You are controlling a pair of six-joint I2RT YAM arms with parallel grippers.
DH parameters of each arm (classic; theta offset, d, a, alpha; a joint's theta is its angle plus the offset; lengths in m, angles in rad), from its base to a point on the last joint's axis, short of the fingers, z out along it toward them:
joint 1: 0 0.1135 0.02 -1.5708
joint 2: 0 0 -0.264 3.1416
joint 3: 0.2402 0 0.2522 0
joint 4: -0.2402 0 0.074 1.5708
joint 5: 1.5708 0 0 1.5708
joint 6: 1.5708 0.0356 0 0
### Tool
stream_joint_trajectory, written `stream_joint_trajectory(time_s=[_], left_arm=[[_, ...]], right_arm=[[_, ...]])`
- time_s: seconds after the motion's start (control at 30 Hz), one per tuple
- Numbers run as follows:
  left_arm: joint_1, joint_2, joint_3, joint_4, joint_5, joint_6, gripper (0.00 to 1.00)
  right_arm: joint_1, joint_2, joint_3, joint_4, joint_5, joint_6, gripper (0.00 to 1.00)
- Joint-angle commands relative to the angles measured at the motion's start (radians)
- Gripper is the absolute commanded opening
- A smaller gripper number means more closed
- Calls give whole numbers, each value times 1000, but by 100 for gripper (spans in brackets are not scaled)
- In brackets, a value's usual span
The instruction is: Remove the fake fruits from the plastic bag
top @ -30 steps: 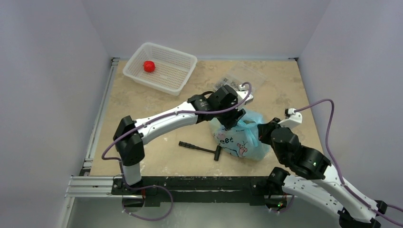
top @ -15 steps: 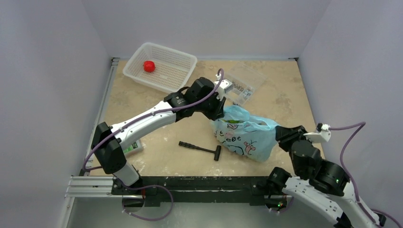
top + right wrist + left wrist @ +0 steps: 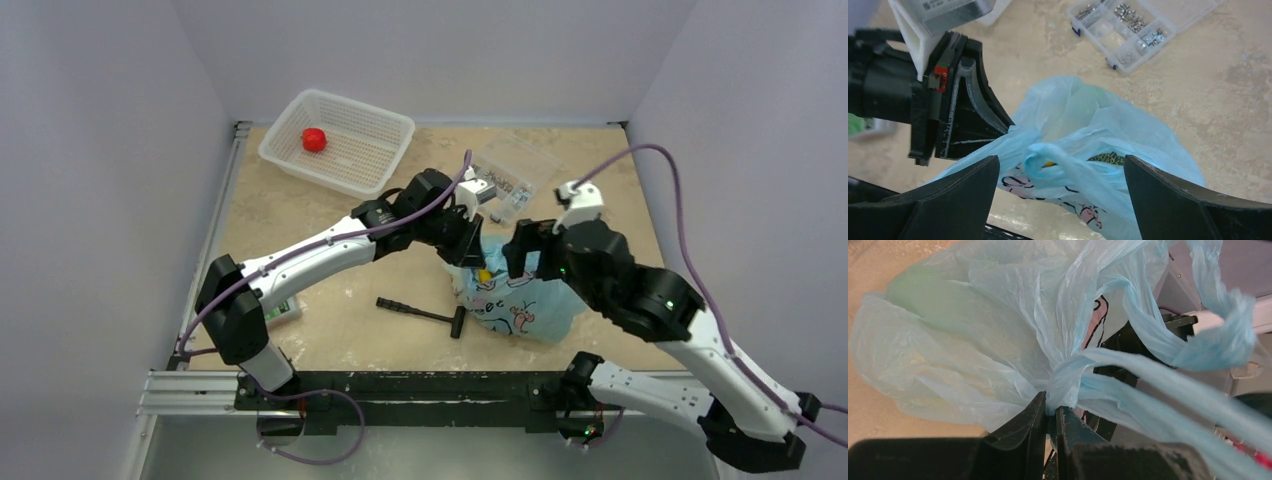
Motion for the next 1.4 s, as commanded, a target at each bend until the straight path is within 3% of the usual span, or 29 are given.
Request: stream_joint_trajectory(time_s=[0.0,0.13,0.37,0.47,0.53,0.57,0.6,0.77,0.83,0.93,1.07,1.27,1.37], left_arm=[[9,14,31,42,97,-55,9],[23,47,48,34,149,-70,9],[46,85,69,26,212,-93,6],[45,66,56,42,197,-88,7],[46,50,49,46,188,-76,8],[45,34,40,53,171,-70,12],[43,14,25,60,138,-58,21],[21,-140,-92,151,-61,29,69],[-9,-213,-147,201,-148,87,79],[-138,-300,-210,236,-349,262,94],[-257,-318,-242,279,-596,402,100],[-288,-274,-190,238,-479,448,97],[-355,-288,-240,298,-540,526,98]], right_arm=[[3,132,41,-86,-133,-228,96],[3,136,-2,-15,-189,-299,99],[3,179,1,-45,190,-152,98],[3,156,-35,28,177,-151,70],[3,125,-71,90,146,-136,21],[3,108,-91,130,123,-130,6],[3,88,-109,172,94,-130,0],[3,-4,-166,299,29,-104,0],[3,-21,-174,311,14,-92,0],[2,-22,-157,277,17,-65,0],[3,-29,-162,266,21,-52,0],[3,-45,-162,250,40,-17,0],[3,-54,-158,250,32,-8,0]])
